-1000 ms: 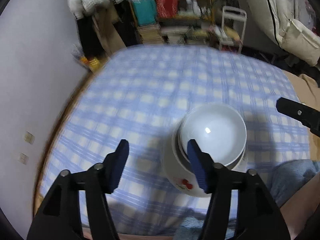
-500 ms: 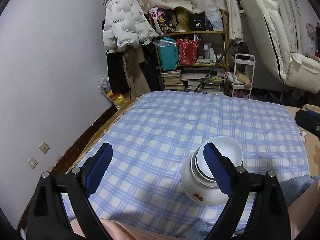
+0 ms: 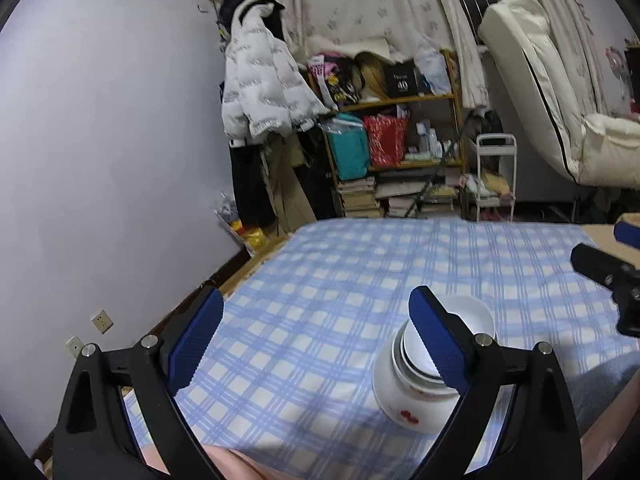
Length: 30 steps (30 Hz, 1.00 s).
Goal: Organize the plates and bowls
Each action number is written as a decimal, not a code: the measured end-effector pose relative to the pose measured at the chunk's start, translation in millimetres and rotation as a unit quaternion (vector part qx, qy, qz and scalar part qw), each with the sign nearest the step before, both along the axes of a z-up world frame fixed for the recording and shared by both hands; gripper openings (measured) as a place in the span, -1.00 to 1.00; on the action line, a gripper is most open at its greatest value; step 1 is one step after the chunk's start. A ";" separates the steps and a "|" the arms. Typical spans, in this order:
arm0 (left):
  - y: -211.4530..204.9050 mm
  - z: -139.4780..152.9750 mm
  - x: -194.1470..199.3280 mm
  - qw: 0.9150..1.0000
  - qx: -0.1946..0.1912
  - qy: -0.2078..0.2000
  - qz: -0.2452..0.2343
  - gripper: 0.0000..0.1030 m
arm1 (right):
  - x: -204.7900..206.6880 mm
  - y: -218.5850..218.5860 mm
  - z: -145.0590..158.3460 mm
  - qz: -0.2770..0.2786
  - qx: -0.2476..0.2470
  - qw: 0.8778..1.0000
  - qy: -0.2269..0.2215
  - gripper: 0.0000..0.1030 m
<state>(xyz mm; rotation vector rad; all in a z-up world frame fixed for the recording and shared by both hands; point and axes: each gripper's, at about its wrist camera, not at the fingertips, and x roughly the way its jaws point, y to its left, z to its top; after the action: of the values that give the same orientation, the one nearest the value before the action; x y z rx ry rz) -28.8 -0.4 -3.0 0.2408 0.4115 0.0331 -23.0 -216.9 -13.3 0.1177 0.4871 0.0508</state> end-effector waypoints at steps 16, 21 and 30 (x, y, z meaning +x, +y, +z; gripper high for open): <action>3.4 -9.5 15.2 1.000 -0.008 0.024 0.016 0.80 | 9.6 2.8 -10.6 -0.009 -0.014 1.000 0.015 1.00; 4.2 -9.4 15.4 0.999 -0.011 0.026 0.015 0.80 | 11.4 -0.2 -11.8 -0.011 -0.013 1.000 0.016 1.00; 5.3 -10.1 15.3 0.999 -0.013 0.030 0.013 0.81 | 12.3 -4.7 -14.9 -0.018 -0.012 1.000 0.018 1.00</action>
<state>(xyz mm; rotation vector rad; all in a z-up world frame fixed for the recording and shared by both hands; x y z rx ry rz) -13.5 4.9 -13.1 0.2114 0.4743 0.0464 -10.7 -221.6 -28.2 0.1040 0.5206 0.0081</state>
